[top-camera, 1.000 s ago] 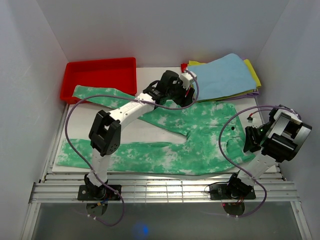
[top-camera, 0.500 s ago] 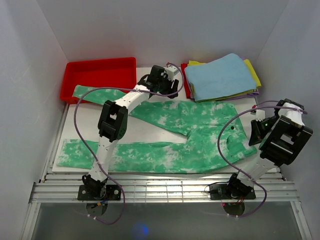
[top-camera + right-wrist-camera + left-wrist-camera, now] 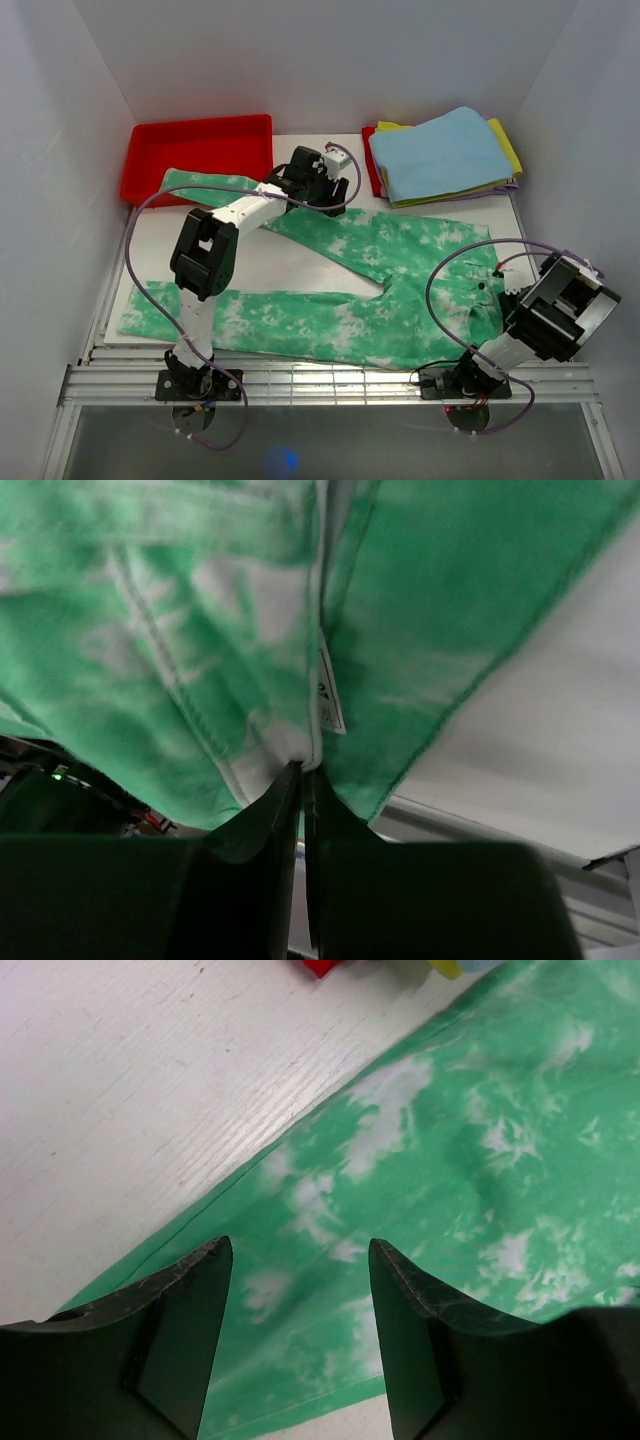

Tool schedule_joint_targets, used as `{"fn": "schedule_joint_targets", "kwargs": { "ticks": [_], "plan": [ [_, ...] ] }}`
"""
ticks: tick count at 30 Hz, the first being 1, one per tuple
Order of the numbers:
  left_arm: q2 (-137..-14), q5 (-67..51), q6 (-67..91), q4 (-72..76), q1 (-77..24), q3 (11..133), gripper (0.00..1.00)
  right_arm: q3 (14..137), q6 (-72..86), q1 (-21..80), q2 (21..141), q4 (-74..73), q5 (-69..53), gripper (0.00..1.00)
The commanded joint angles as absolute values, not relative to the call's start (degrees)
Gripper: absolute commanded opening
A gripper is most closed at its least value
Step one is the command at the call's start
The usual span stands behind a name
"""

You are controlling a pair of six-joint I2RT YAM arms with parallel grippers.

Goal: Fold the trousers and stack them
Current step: Flatten the trousers out

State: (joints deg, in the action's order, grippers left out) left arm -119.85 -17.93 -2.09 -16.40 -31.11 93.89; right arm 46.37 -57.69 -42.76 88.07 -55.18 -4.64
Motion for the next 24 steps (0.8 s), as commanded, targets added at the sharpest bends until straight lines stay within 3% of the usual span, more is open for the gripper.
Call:
{"fn": "schedule_joint_targets", "kwargs": {
  "ticks": [1,10,13,14,16,22,23,24],
  "plan": [
    [-113.9,-16.5,-2.5,-17.4,-30.8,91.4,0.67,41.0,-60.7,-42.9,89.1,-40.8,5.2,0.08],
    [-116.6,-10.4,-5.6,-33.0,-25.6,101.9,0.7,52.5,-53.2,-42.6,96.2,-42.8,3.6,0.08],
    [-113.9,-7.2,-7.8,-33.0,-22.7,98.9,0.7,58.7,-52.0,-42.7,96.4,-47.5,-0.9,0.34],
    [-112.2,-6.4,-8.6,-33.0,-21.3,98.1,0.69,63.0,-51.9,-42.7,95.3,-50.8,-5.6,0.49],
    [-110.0,-6.3,-10.2,-33.1,-19.3,96.7,0.69,67.5,-51.3,-42.4,94.4,-54.1,-10.2,0.61],
    [-108.0,-17.1,-9.1,-41.9,-2.7,104.3,0.71,80.4,-47.2,-36.3,95.2,-62.9,-20.9,0.71],
    [-109.0,-18.1,-9.1,-43.2,1.3,106.4,0.81,80.8,-45.6,-34.0,95.4,-62.8,-21.0,0.72],
    [-110.2,-17.1,-9.1,-44.5,3.4,111.4,0.84,80.9,-44.5,-32.9,95.6,-61.6,-20.9,0.74]
  ]
}}
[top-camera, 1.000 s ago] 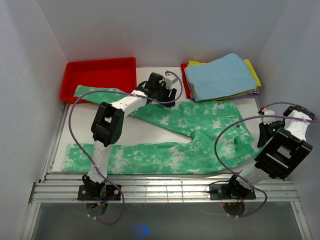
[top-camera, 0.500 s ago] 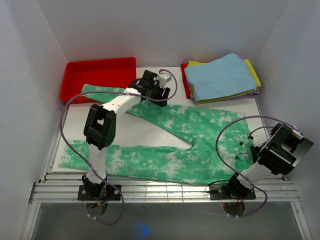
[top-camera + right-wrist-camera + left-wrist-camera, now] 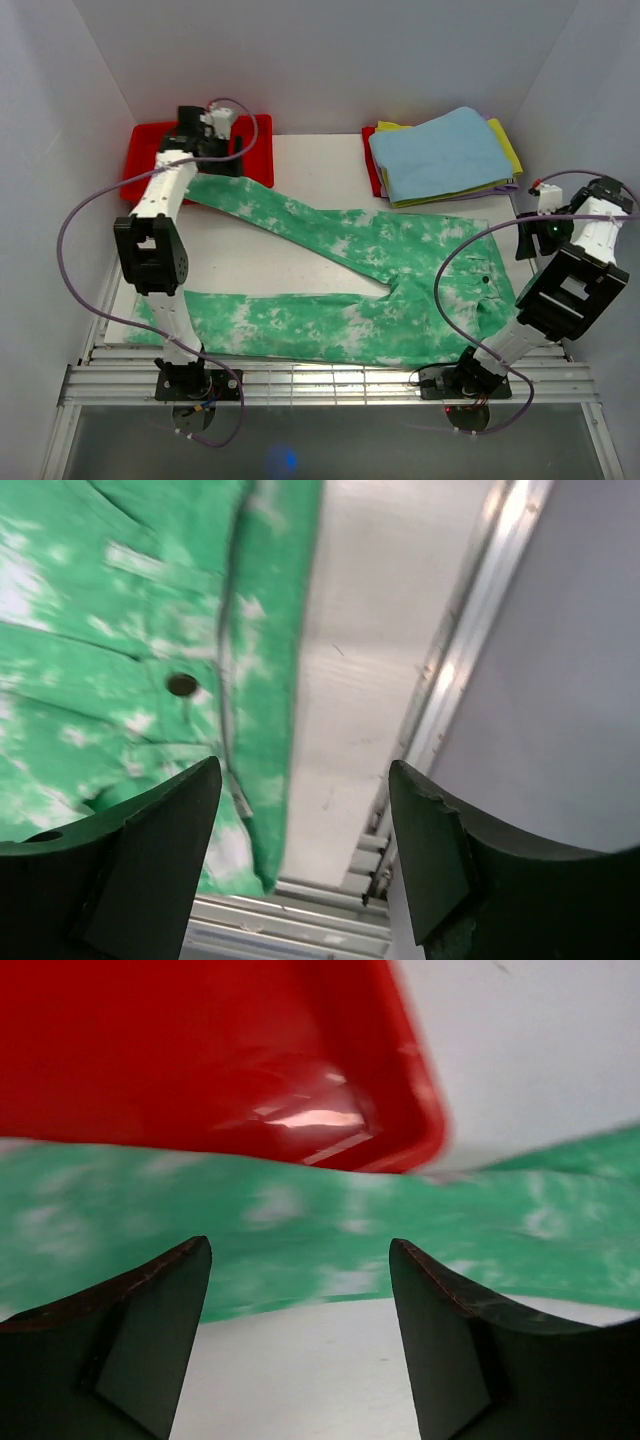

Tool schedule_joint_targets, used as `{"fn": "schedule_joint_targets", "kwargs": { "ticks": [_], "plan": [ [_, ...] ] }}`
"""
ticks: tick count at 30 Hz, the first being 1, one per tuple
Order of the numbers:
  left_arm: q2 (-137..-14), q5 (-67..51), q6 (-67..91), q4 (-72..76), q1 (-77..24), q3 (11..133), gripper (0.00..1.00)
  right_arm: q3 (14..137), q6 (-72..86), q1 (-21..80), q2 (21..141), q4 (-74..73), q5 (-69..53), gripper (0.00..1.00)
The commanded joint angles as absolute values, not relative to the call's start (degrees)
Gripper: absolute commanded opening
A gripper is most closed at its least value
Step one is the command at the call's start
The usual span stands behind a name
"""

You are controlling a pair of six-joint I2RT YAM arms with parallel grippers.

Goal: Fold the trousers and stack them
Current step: Flatten the trousers out

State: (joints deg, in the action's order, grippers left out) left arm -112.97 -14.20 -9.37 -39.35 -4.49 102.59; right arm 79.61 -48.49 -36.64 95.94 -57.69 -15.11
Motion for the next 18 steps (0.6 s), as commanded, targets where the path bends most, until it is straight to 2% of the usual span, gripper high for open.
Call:
{"fn": "schedule_joint_targets", "kwargs": {
  "ticks": [1,3,10,12,18],
  "plan": [
    [-113.5,-16.5,-9.1,-47.3,4.8,114.3,0.84,80.7,-43.6,-31.8,96.2,-61.0,-20.8,0.74],
    [-116.8,-16.8,-8.7,-49.4,8.5,121.9,0.84,80.0,-41.0,-29.0,97.1,-59.8,-20.7,0.76],
    [-127.0,-20.7,-7.5,-50.0,15.6,131.2,0.86,76.1,-37.1,-25.7,99.5,-55.4,-20.2,0.81],
    [-129.1,-19.7,-6.9,-49.2,16.5,131.0,0.86,75.2,-37.0,-25.5,99.8,-54.6,-19.8,0.87],
    [-130.5,-15.7,-5.4,-42.5,17.0,124.5,0.88,72.3,-37.3,-25.3,99.8,-53.5,-18.9,0.88]
  ]
}}
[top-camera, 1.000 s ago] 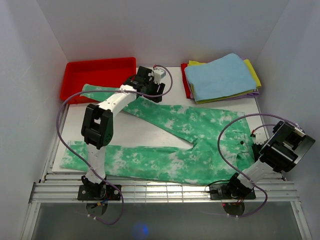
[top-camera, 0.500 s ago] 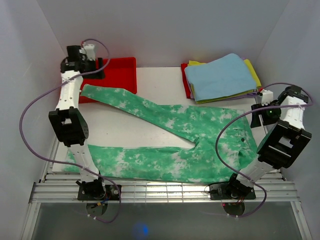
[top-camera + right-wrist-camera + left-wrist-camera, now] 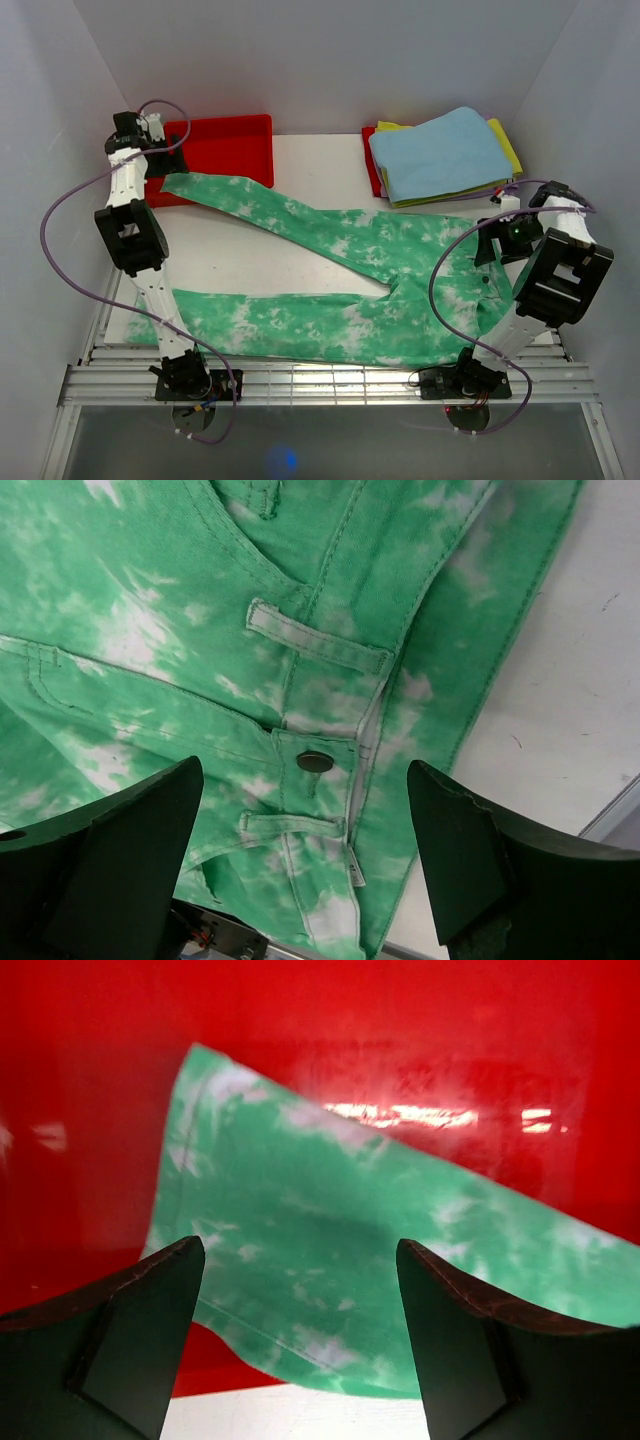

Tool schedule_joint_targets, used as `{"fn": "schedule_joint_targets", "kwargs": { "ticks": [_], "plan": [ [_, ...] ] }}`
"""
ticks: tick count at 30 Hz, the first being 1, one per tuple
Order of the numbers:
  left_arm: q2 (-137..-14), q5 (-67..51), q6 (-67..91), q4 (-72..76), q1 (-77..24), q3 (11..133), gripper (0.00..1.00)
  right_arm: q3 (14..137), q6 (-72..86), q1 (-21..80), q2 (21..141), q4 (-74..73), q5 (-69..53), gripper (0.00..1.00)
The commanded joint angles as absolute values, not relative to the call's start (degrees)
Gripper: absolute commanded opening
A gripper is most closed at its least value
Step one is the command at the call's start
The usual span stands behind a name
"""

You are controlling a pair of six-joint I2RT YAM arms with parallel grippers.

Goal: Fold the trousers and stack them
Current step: Flatten the trousers out

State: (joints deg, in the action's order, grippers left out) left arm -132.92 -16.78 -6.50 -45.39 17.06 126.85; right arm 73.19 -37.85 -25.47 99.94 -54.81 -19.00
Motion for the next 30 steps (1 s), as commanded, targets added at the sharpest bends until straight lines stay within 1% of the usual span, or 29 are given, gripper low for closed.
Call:
{"fn": "schedule_joint_targets", "kwargs": {
  "ticks": [1,6,12,14,18,20,21,22,24,25,28,29,30],
  "plan": [
    [-130.8,-15.3,-5.3,-40.5,17.1,123.8,0.89,72.1,-37.4,-25.3,99.6,-53.4,-18.7,0.88],
    [-134.5,-11.0,-5.3,-37.5,17.0,125.1,0.91,70.3,-37.3,-25.2,98.7,-53.4,-18.4,0.89],
    [-139.3,-11.9,-5.4,-36.7,17.0,126.0,0.93,69.5,-37.3,-25.1,98.3,-53.3,-17.2,0.89],
    [-140.0,-13.9,-5.1,-36.7,16.8,126.0,0.92,69.5,-37.4,-25.0,98.4,-53.4,-17.0,0.89],
    [-141.5,-15.2,-5.0,-36.7,16.1,125.7,0.87,69.8,-37.4,-24.8,98.7,-53.7,-16.8,0.89],
    [-141.7,-16.4,-5.4,-36.7,15.6,125.2,0.77,70.0,-37.1,-24.6,98.9,-53.6,-16.5,0.89],
    [-141.7,-16.7,-5.4,-36.7,15.6,125.2,0.7,70.1,-37.1,-24.6,99.1,-53.6,-16.5,0.89],
    [-141.6,-16.9,-5.5,-36.7,15.4,125.2,0.54,70.2,-37.0,-24.5,99.1,-53.6,-16.4,0.89],
    [-141.3,-17.9,-5.4,-36.7,15.3,125.7,0.42,70.3,-36.8,-24.5,99.3,-53.3,-16.3,0.89],
    [-140.9,-17.9,-5.2,-36.7,15.1,126.2,0.25,70.2,-36.8,-24.5,99.4,-53.1,-16.3,0.89],
    [-139.3,-19.2,-4.4,-37.8,15.1,130.4,0.05,69.2,-36.9,-24.4,99.8,-52.2,-16.7,0.89],
    [-138.6,-19.2,-4.3,-38.1,15.0,131.8,0.0,68.6,-37.0,-24.4,99.8,-51.8,-16.7,0.89],
    [-137.6,-18.7,-3.8,-38.3,14.9,133.9,0.0,67.7,-37.3,-24.4,99.8,-51.2,-16.7,0.89]
  ]
}}
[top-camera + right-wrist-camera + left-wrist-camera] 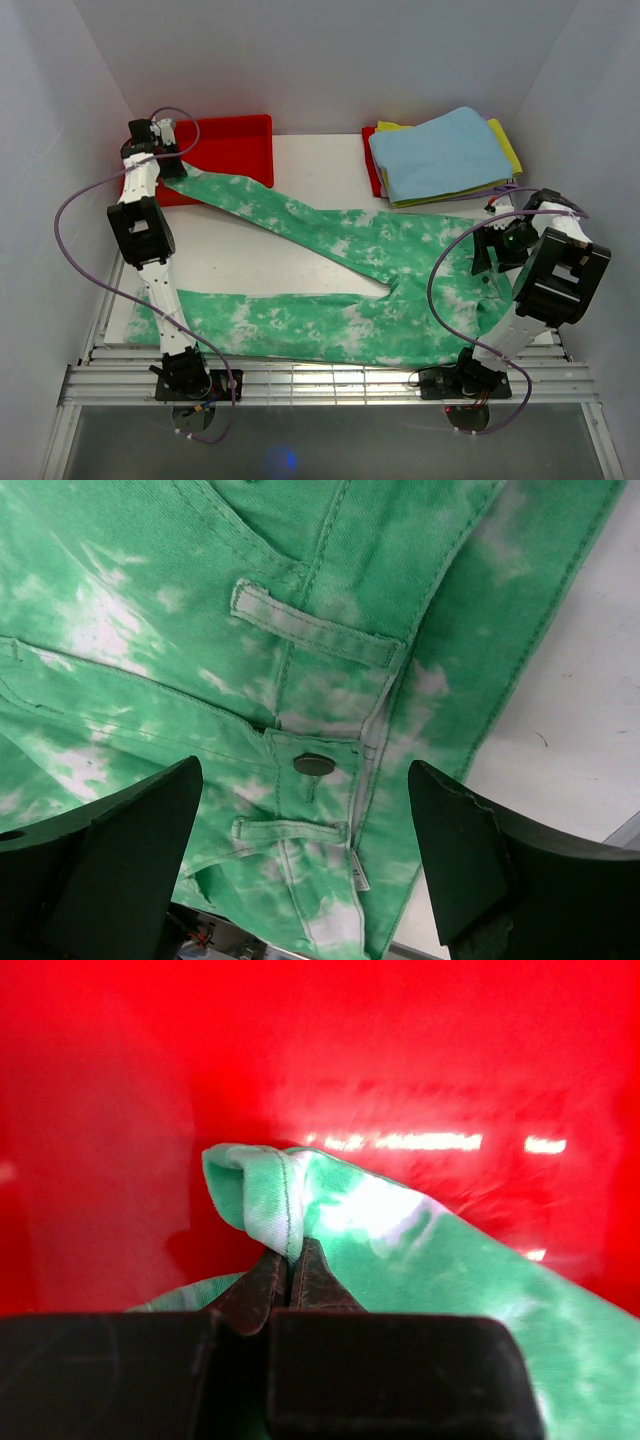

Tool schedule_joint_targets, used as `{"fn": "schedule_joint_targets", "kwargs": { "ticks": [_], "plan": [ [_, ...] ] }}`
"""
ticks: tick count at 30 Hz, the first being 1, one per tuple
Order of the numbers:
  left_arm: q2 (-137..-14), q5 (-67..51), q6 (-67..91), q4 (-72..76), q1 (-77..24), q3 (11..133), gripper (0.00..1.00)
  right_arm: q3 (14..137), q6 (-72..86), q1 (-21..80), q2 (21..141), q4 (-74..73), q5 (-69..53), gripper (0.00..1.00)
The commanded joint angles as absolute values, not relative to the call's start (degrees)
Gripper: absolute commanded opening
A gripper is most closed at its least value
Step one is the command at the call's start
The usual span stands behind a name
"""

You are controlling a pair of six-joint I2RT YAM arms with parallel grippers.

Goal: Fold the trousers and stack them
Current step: Flatten the trousers out

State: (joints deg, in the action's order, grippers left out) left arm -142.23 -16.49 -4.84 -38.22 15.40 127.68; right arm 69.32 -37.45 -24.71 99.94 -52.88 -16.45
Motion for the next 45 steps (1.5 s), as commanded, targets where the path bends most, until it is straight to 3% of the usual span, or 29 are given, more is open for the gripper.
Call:
{"fn": "schedule_joint_targets", "kwargs": {
  "ticks": [1,12,19,26,29,31,32,34,37,40,45],
  "plan": [
    [-136.3,-18.5,-3.5,-38.2,15.0,134.6,0.0,67.2,-37.3,-24.3,99.8,-49.8,-16.1,0.89],
    [-104.8,-14.5,-9.2,-42.3,18.3,118.1,0.0,64.2,-38.0,-24.2,104.7,-43.7,-7.0,0.88],
    [-91.5,-16.6,-14.7,-39.9,31.1,89.0,0.0,62.5,-40.6,-24.8,106.6,-41.9,2.1,0.88],
    [-88.5,-16.3,-19.1,-33.9,34.6,68.0,0.0,62.0,-43.0,-25.0,104.8,-43.6,2.6,0.88],
    [-90.4,-15.6,-18.4,-29.1,34.6,62.3,0.13,62.6,-45.0,-25.1,103.7,-45.2,2.9,0.89],
    [-92.4,-16.6,-18.5,-29.3,34.6,61.8,0.32,64.6,-46.1,-25.1,103.0,-48.4,0.8,0.88],
    [-91.8,-18.9,-20.2,-30.6,34.7,62.3,0.49,66.7,-47.0,-25.1,102.2,-51.4,-4.4,0.88],
    [-86.5,-23.9,-22.4,-31.0,34.7,62.2,0.63,72.0,-46.8,-25.0,99.8,-55.3,-11.2,0.87],
    [-83.1,-29.7,-22.1,-32.5,34.1,63.3,0.61,75.8,-43.5,-22.6,98.0,-56.6,-19.2,0.74],
    [-87.6,-29.8,-20.9,-34.0,33.1,62.4,0.44,74.7,-39.9,-19.3,100.1,-53.5,-18.9,0.54],
    [-100.2,-24.0,-15.7,-26.3,27.6,57.0,0.31,69.6,-36.3,-17.1,107.9,-43.3,-15.0,0.48]
  ]
}}
